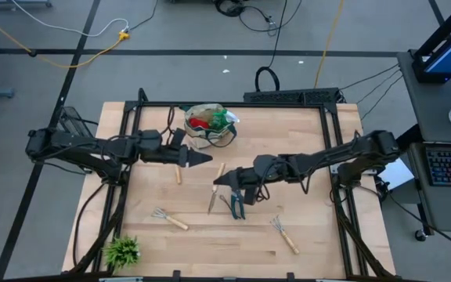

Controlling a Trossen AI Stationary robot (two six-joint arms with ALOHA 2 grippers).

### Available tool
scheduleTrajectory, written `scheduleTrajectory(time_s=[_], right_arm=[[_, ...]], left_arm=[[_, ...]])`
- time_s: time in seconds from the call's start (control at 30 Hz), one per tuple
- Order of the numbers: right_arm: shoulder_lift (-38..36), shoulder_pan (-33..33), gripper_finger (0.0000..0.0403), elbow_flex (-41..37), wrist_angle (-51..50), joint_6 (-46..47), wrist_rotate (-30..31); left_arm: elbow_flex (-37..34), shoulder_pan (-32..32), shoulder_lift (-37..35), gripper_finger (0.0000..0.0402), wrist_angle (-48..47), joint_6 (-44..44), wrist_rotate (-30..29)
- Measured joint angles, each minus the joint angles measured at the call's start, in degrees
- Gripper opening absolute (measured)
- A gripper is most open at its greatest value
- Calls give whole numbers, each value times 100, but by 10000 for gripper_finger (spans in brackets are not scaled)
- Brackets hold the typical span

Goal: Pick & Place Garden tools in Gardening bag
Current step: Put the right trowel into the gardening bag

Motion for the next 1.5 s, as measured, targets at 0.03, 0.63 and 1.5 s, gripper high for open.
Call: scheduleTrajectory(time_s=[0.03, 0.63, 1.5], right_arm=[[43, 0, 62, 55, -39, 30, 5], [557, 111, 61, 704, -26, 13, 125], [559, 111, 61, 695, -35, 26, 129]], left_arm=[[0, -15, 0, 294, -9, 0, 65], [-2, -275, 2, 294, -182, 219, 78], [-7, -203, 852, 293, 735, 130, 378]])
